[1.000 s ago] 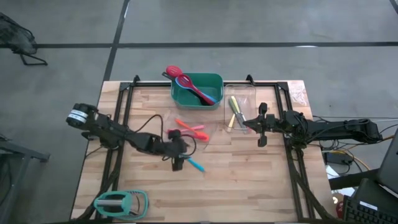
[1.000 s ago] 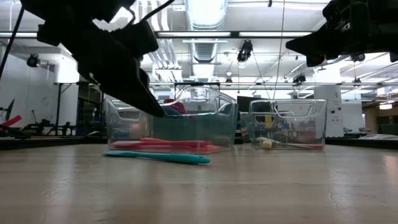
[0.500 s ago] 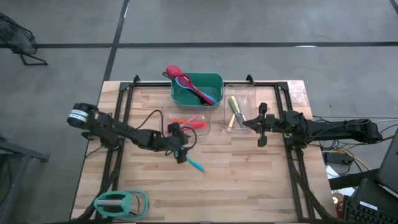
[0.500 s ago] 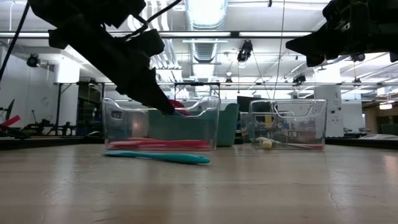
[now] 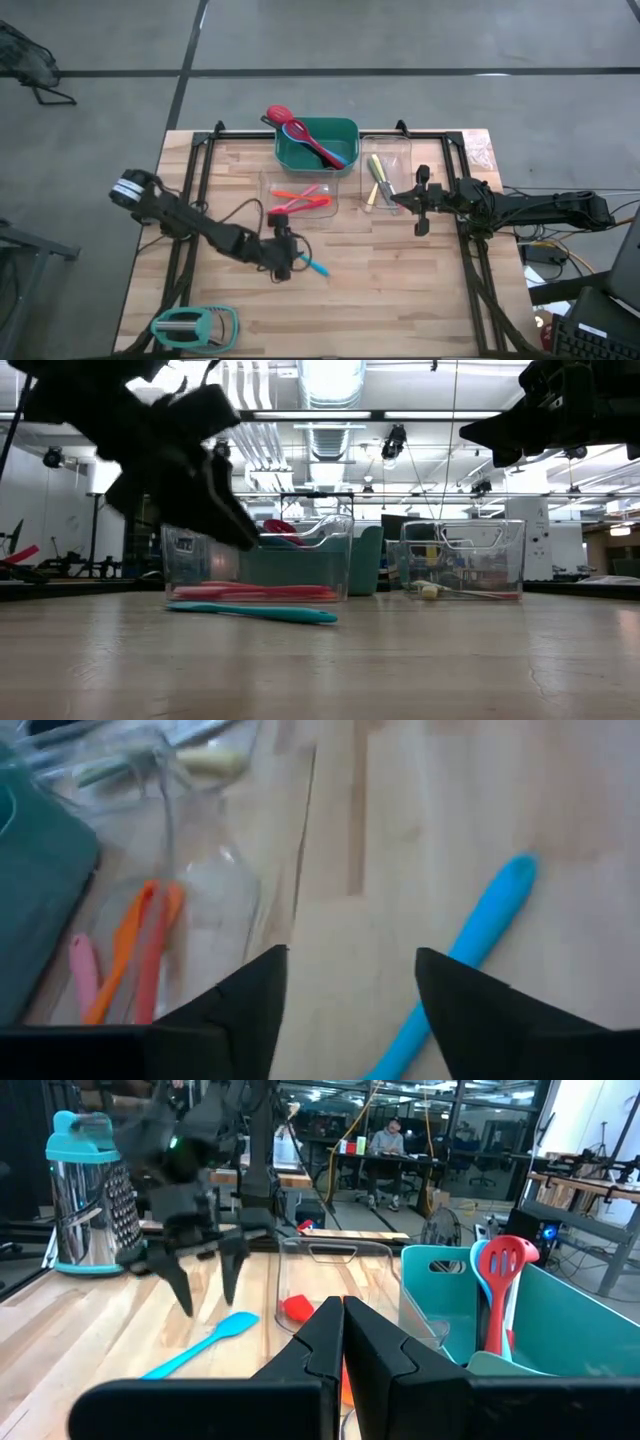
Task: Pick & Place Kitchen Items
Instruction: Put the blue spatula into the left transparent bin
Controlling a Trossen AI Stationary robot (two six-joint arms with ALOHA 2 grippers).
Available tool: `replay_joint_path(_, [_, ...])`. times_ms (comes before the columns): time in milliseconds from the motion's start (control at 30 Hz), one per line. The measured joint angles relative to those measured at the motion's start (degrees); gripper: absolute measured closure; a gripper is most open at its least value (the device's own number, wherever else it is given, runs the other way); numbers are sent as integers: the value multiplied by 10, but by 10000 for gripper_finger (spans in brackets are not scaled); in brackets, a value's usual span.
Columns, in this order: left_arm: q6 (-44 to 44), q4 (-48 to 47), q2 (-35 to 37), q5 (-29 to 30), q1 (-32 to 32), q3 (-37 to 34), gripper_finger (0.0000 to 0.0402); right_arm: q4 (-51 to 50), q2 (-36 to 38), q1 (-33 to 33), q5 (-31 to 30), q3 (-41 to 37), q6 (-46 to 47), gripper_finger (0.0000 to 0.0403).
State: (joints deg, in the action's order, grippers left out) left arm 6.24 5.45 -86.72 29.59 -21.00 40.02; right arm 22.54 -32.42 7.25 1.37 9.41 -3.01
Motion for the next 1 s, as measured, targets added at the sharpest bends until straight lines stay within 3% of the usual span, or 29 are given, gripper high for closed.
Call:
replay_joint_path(200, [-31,-6,-67,36,-30,22,247,0,0,0,0,0,0,394])
replay_joint_path(467, [-36,-125,-123,65,-31,85,387,0,0,0,0,0,0,394])
replay_joint_path(733, [-19,-223,-172,53,-29,139,389,0,0,0,0,0,0,394])
replay_joint_path(1000, [56,-304,-179,-20,-21,184,390,0,0,0,0,0,0,394])
